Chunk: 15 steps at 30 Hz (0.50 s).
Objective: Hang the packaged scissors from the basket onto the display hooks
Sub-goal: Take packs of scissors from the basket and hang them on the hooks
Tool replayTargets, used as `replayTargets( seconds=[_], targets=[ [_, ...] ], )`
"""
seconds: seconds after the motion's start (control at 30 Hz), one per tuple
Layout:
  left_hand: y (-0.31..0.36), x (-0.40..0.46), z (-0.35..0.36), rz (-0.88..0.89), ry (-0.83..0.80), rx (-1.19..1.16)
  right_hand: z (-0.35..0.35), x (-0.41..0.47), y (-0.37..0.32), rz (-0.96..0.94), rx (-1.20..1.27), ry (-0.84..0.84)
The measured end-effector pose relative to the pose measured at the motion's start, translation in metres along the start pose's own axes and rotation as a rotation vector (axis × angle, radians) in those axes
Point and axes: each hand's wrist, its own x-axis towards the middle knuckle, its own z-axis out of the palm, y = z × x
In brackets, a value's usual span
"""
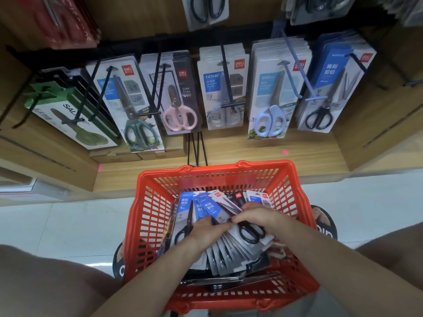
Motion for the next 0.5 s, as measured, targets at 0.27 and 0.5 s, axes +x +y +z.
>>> replayTargets(
  seconds=[0.27,0.5],
  targets=[
    [-0.002,-0.007,-0.009,-0.026,-0.085,-0.31,0.026,-0.018,-0.005,0.042,0.186,-0.079],
    [-0.002,-0.016,-0.011,-0.041,-0.037,-0.433,0.033,-0.034,-0.013,-0.037,0.404,-0.07]
  ],
)
